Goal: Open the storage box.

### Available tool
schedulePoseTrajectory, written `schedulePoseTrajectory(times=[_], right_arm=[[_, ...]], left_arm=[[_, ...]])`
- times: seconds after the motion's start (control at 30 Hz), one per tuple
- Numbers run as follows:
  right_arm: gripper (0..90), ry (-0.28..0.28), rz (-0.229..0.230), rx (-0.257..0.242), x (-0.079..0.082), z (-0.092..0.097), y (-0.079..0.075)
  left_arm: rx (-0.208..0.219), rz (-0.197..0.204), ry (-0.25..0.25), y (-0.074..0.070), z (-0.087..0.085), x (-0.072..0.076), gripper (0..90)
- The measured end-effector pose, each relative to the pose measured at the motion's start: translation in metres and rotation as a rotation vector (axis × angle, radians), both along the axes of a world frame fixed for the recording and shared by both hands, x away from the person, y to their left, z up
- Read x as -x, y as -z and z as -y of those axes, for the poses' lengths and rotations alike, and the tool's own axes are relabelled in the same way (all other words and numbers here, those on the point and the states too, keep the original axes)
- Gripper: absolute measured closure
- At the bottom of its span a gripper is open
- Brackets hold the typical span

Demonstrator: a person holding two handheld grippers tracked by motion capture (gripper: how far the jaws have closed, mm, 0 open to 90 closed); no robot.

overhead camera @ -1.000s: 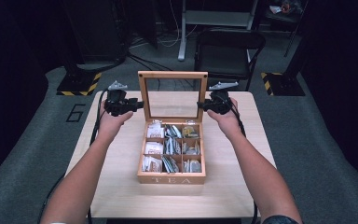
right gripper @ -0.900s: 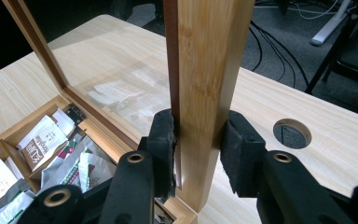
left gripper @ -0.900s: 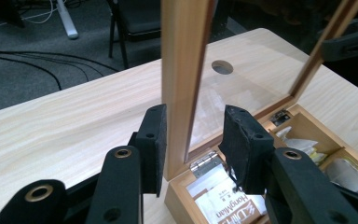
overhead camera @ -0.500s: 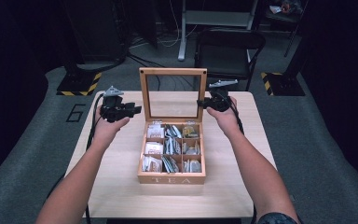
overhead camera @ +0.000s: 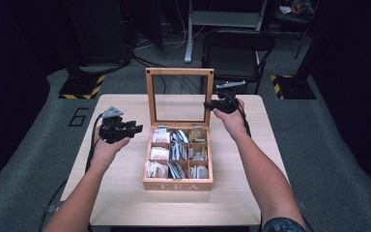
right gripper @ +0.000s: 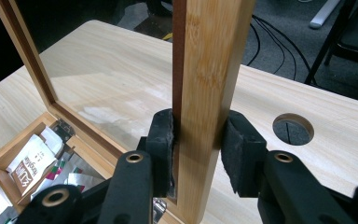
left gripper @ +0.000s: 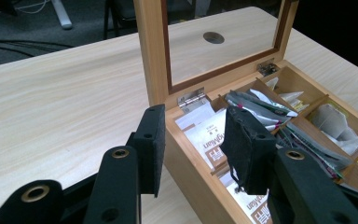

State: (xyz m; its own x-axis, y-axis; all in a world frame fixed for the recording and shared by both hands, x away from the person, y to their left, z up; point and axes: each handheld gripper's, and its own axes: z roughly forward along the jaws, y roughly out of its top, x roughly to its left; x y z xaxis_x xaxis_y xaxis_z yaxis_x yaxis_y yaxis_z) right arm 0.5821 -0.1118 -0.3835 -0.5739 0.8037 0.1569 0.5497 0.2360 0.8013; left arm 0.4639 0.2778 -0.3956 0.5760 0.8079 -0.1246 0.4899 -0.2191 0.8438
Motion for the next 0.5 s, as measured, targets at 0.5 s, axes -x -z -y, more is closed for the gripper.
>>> schedulePoseTrajectory(times=[0.5], right_arm=[[64.8,0.018,-0.025,0.007,-0.005,-0.002,0.0]], left_arm=[[0.029,-0.013,0.006,0.015,-0.001,0.015,57.7]])
